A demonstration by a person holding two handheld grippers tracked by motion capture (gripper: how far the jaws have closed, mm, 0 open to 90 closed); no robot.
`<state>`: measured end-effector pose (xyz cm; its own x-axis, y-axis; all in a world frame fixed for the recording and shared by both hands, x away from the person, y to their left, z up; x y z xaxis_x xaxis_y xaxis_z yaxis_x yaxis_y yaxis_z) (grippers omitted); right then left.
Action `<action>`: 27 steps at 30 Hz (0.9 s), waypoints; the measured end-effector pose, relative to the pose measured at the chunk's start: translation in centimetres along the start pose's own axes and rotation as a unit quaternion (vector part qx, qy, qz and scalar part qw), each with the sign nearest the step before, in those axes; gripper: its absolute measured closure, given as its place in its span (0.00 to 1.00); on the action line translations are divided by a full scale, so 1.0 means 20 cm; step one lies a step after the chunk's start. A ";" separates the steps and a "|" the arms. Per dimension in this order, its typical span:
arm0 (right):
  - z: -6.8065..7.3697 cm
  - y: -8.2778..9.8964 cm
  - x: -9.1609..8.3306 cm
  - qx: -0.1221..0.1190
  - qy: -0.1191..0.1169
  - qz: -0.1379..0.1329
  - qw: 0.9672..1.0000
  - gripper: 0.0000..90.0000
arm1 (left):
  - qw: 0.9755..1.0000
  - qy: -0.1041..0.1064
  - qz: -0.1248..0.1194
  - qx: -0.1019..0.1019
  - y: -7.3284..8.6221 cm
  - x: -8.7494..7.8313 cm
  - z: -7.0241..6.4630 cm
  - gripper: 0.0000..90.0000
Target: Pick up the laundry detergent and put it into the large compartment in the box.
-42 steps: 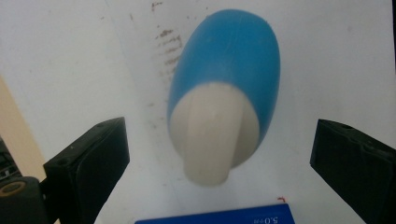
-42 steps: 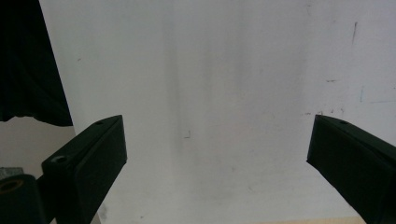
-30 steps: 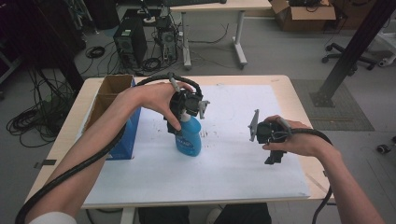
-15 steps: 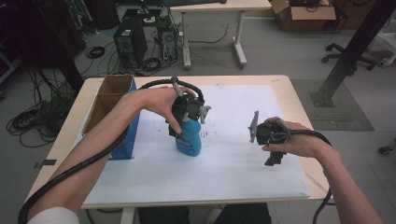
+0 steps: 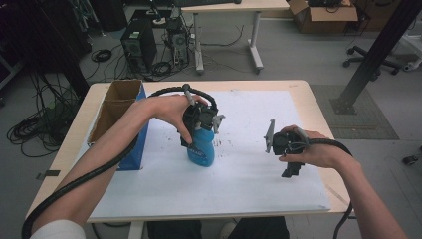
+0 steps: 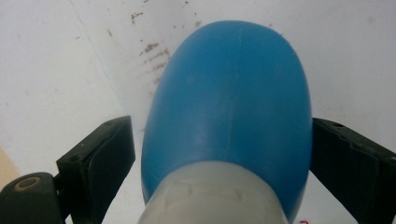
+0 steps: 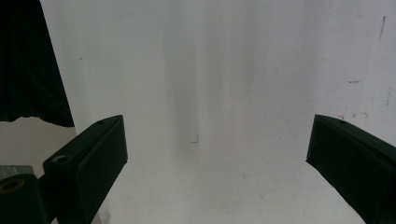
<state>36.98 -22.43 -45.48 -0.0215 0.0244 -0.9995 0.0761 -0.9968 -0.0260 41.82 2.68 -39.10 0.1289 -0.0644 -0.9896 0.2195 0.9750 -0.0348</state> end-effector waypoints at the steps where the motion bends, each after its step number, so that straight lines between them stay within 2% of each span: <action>1: 0.00 0.00 0.00 -0.002 0.001 0.000 1.000 0.05 | 1.000 -0.001 -0.001 -0.001 0.00 0.00 0.00 0.11; 9: 0.00 0.00 0.01 0.000 0.001 0.001 1.000 0.05 | 1.000 0.002 0.000 -0.003 0.01 -0.01 0.00 0.17; 27: 0.00 0.00 0.01 -0.001 -0.002 -0.002 1.000 0.05 | 1.000 0.010 0.002 0.007 0.02 -0.02 -0.01 0.25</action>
<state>36.97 -22.35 -45.65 -0.0267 0.0272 -0.9993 0.0772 -0.9966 -0.0292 41.63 3.05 -38.72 0.1099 -0.0565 -0.9923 0.2319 0.9723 -0.0297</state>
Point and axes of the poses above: each handheld gripper's, and its own axes: x roughly forward along the jaws, y roughly out of its underside, z roughly to its left, the point moved 10 cm from there along x, roughly forward along the jaws, and after that the axes turned 7 degrees about -x, right-handed, at the moved point
